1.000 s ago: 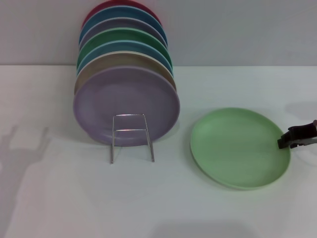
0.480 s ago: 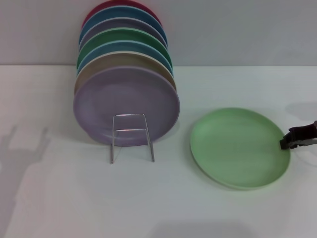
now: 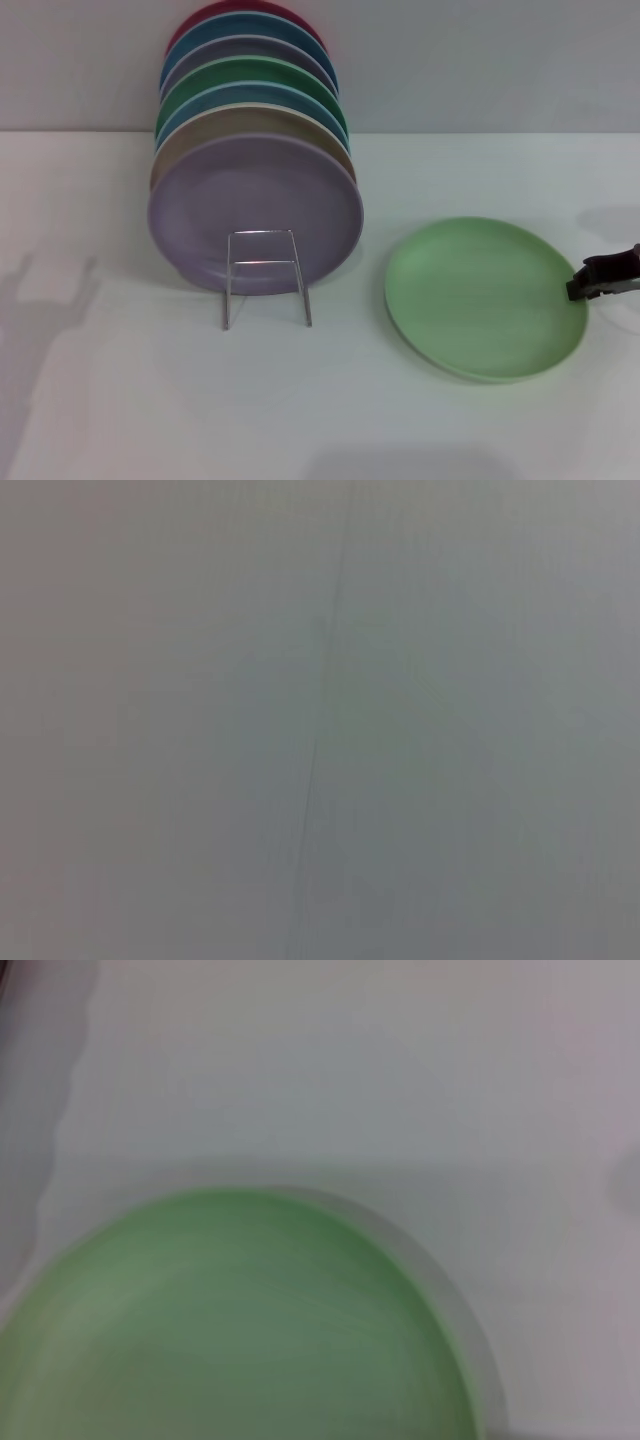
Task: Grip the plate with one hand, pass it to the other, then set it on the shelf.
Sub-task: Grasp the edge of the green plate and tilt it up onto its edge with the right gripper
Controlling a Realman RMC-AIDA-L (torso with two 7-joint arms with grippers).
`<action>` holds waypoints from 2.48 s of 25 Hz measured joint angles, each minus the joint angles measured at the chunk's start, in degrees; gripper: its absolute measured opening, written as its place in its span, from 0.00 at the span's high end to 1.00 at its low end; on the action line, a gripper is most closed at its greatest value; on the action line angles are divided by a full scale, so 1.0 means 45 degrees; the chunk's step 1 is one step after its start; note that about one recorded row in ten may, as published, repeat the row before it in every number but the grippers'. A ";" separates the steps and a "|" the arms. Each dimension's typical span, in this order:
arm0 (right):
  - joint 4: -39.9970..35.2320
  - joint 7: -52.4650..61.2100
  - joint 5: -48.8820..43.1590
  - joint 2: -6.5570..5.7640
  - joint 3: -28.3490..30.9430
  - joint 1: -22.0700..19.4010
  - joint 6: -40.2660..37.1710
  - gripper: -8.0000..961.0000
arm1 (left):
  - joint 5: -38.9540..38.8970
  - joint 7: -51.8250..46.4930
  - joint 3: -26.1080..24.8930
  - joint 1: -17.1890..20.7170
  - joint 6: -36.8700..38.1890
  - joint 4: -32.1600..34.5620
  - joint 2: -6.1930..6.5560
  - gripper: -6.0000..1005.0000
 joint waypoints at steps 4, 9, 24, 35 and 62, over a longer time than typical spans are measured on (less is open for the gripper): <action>-0.0045 -0.0094 0.0000 0.0010 -0.0010 -0.0029 -0.0092 0.86 | 0.0000 0.0001 0.0000 0.0000 0.0001 0.0000 0.0005 0.20; 0.0006 -0.0155 0.0000 0.0015 -0.0018 -0.0030 -0.0141 0.93 | 0.0001 0.0000 0.0001 0.0000 0.0002 -0.0014 0.0008 0.20; -0.0135 -0.0749 0.0035 0.0132 0.0080 -0.0293 -0.0571 0.97 | 0.0002 0.0000 -0.0039 -0.0001 0.0042 0.0016 0.0007 0.20; -0.3059 -0.1792 0.1022 0.0674 0.0285 -0.1853 -0.0323 0.97 | 0.0001 0.0000 -0.0040 0.0015 0.0141 0.0037 0.0007 0.20; -0.4728 -0.8810 0.6413 0.1401 0.2152 -0.4844 -0.1525 0.98 | 0.0001 0.0019 0.0034 0.0021 0.0156 -0.0039 -0.0051 0.21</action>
